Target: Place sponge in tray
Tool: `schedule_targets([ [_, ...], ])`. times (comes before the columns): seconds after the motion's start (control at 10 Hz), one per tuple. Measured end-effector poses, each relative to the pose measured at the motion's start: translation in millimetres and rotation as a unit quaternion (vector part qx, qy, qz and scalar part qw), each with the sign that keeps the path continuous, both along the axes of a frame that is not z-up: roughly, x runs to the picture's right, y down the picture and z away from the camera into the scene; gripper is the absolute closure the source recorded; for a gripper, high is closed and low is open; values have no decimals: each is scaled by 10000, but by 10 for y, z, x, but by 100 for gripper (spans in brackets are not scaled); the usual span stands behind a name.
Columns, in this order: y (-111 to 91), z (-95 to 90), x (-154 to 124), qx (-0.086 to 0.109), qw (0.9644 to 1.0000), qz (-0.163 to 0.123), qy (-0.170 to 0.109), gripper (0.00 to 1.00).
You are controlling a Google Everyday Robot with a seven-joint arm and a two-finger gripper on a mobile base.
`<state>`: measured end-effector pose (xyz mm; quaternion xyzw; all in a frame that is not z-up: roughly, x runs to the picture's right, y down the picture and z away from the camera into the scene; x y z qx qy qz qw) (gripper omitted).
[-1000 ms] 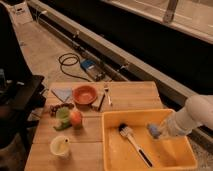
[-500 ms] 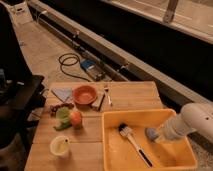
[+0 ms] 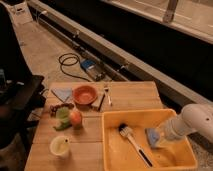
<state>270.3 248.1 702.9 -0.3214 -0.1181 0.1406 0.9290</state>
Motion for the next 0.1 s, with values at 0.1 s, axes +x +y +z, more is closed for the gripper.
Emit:
schedule_targets([
  [0.1, -1, 0, -1, 1, 10000, -1, 0, 37],
])
